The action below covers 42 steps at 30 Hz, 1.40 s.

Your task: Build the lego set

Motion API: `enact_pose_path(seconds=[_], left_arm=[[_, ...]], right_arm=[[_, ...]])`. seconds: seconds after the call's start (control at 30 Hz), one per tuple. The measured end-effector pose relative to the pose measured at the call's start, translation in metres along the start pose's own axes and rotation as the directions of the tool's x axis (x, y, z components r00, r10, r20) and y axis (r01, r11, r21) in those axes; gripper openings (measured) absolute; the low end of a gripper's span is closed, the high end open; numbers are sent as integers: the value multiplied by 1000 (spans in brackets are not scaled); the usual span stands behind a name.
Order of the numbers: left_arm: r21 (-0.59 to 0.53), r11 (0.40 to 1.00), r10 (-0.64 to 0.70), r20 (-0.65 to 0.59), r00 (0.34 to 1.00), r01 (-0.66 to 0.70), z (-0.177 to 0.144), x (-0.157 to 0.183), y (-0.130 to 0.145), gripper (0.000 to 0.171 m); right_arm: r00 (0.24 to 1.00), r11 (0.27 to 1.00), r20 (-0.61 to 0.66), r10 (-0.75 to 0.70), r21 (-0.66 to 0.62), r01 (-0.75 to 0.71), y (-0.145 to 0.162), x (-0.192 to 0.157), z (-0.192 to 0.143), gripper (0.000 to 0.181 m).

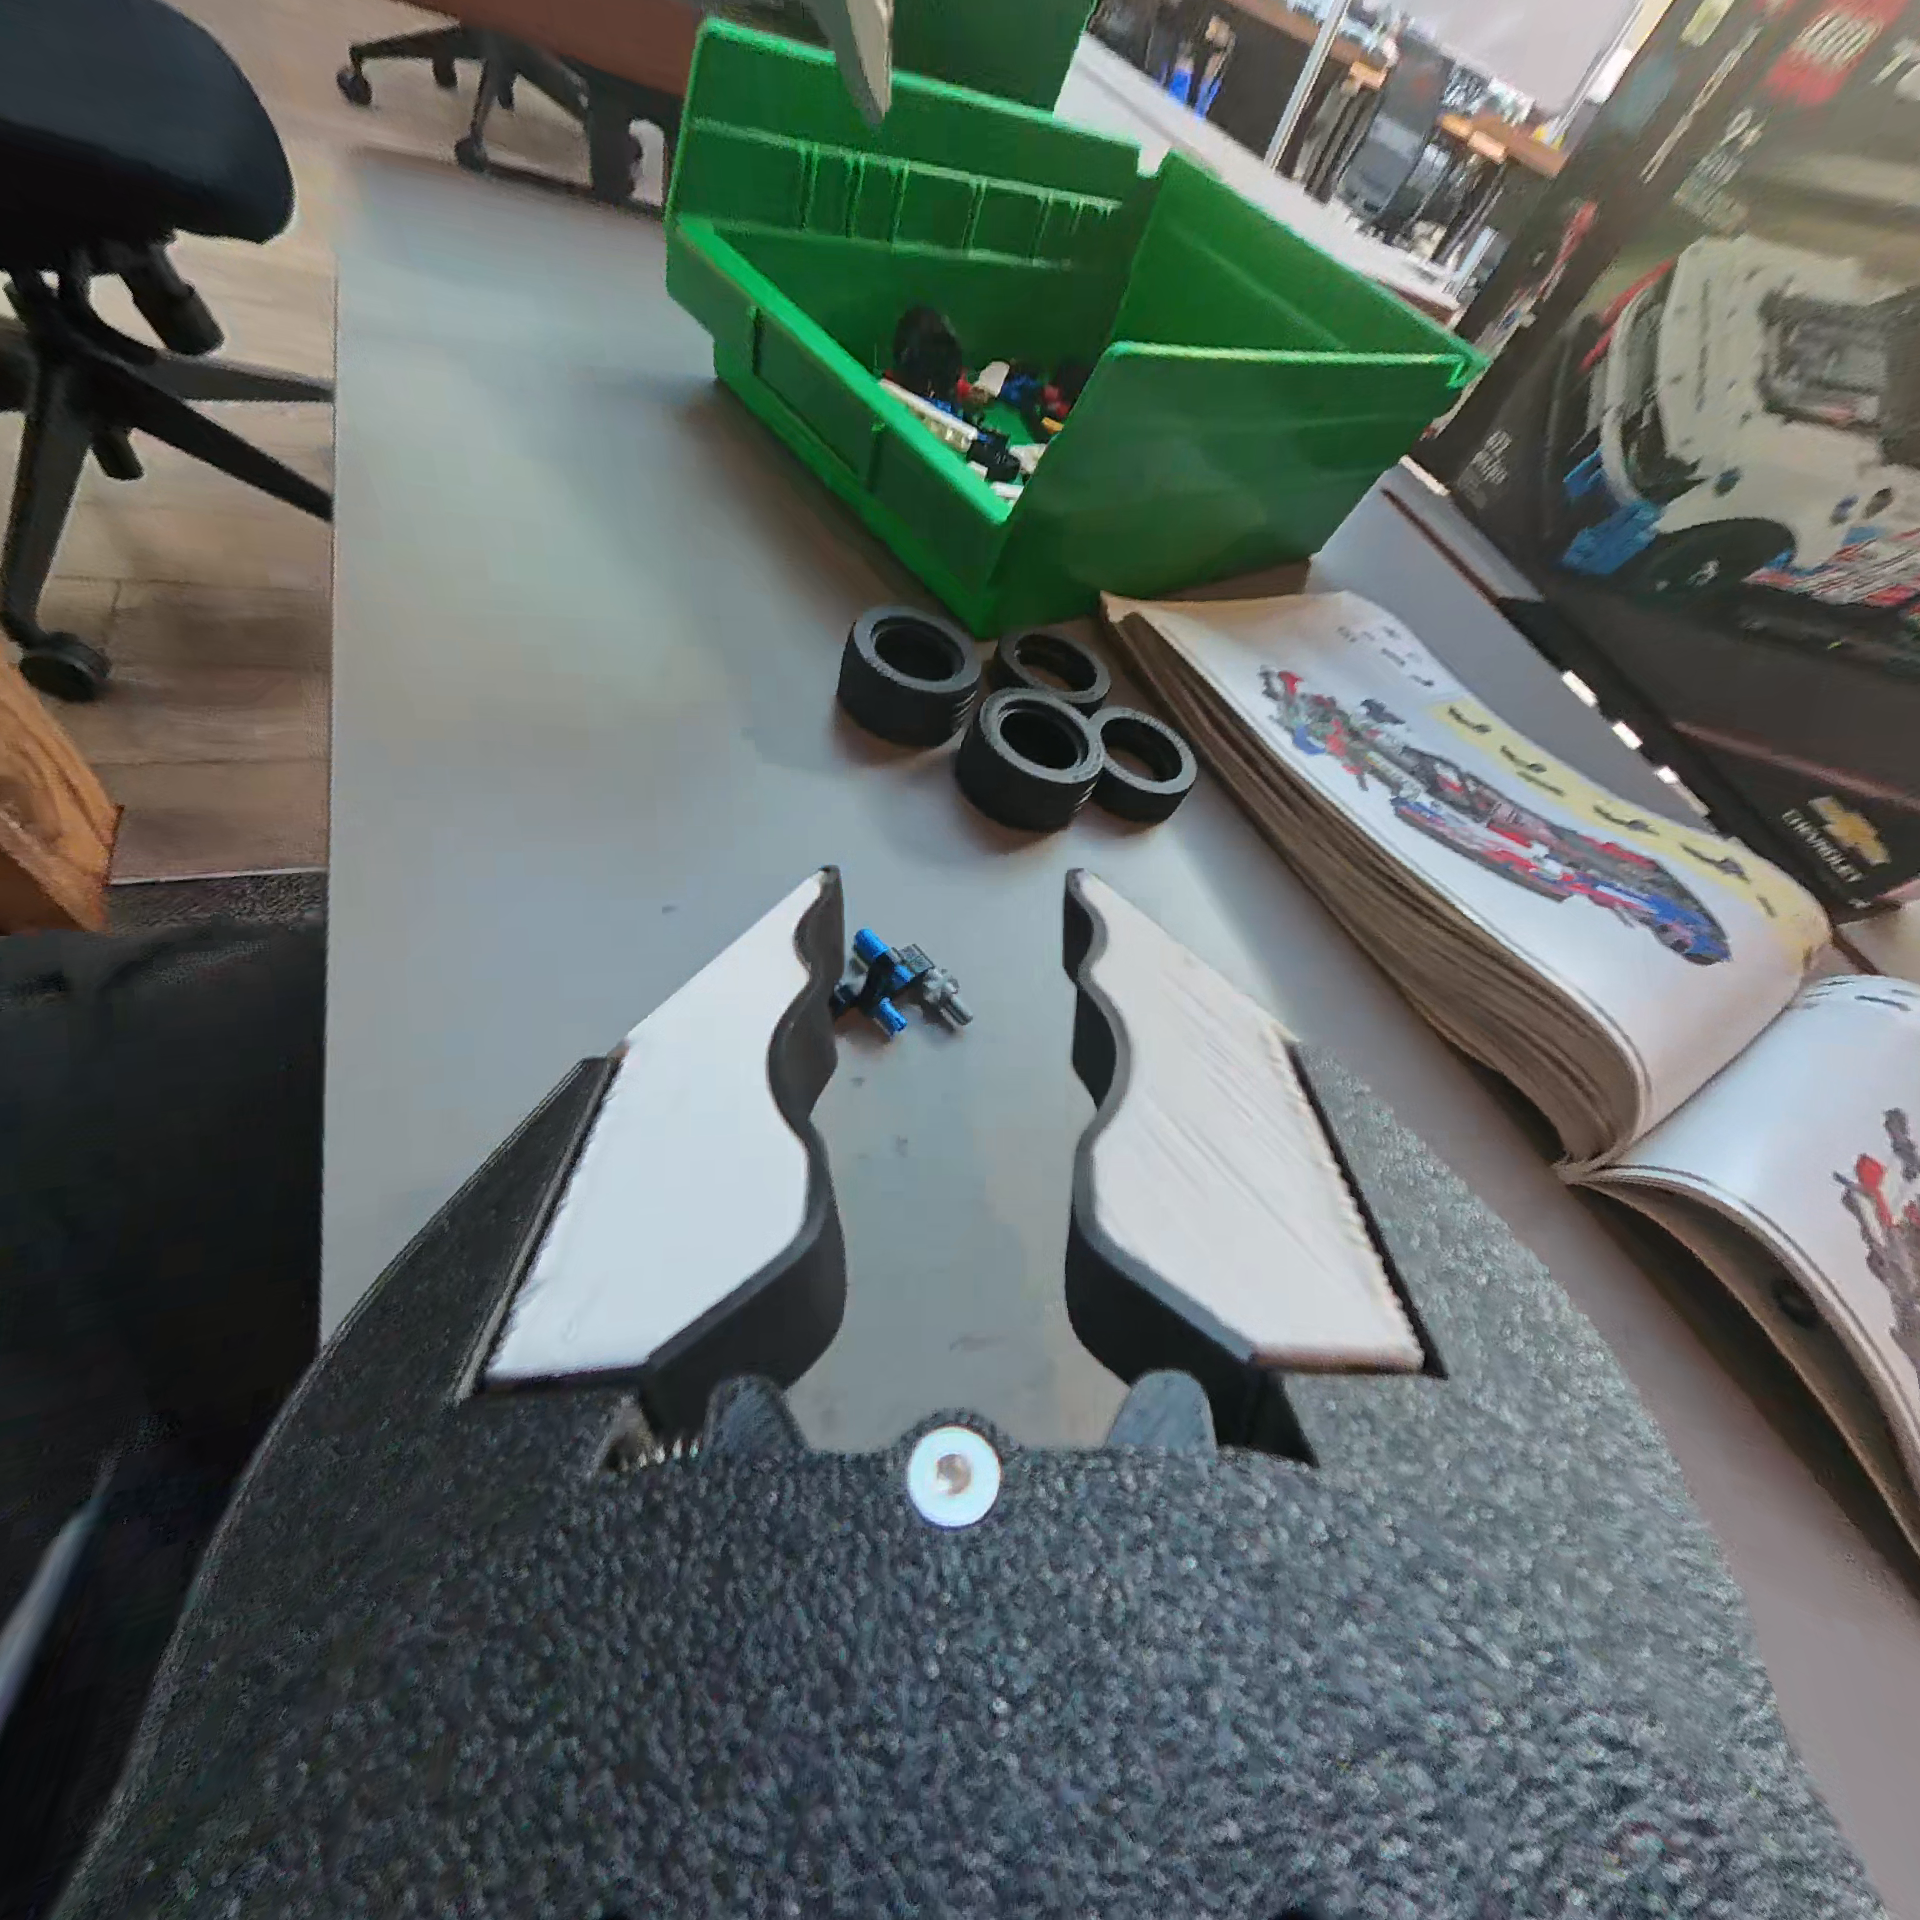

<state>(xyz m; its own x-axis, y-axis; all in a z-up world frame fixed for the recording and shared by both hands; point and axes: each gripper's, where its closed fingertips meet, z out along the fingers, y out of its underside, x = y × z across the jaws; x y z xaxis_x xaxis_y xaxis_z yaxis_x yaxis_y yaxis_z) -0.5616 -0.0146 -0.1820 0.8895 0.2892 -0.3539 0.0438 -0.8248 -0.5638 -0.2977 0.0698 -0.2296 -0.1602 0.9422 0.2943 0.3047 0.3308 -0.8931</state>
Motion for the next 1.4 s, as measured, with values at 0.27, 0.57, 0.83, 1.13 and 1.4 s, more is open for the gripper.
enact_pose_path(seconds=[0.27,0.57,0.83,1.13,1.4], left_arm=[[119,983,-138,-28,990,141,-28,3,-10,0],[-31,984,167,-132,977,-173,38,3,-37,0],[-393,753,412,-343,844,-527,144,-37,-28,13],[-411,713,416,-403,815,-568,170,-47,-20,13],[-378,793,317,-412,854,-477,160,-48,-34,10]], right_arm=[[999,995,-35,32,94,-28,-11,11,-8,41],[1000,999,-31,3,45,-2,-6,7,-2,38],[1000,998,-22,-9,60,10,-7,7,-2,30],[999,995,0,37,92,-36,-11,10,-5,26],[999,993,-8,41,113,-40,-13,12,-8,23]])
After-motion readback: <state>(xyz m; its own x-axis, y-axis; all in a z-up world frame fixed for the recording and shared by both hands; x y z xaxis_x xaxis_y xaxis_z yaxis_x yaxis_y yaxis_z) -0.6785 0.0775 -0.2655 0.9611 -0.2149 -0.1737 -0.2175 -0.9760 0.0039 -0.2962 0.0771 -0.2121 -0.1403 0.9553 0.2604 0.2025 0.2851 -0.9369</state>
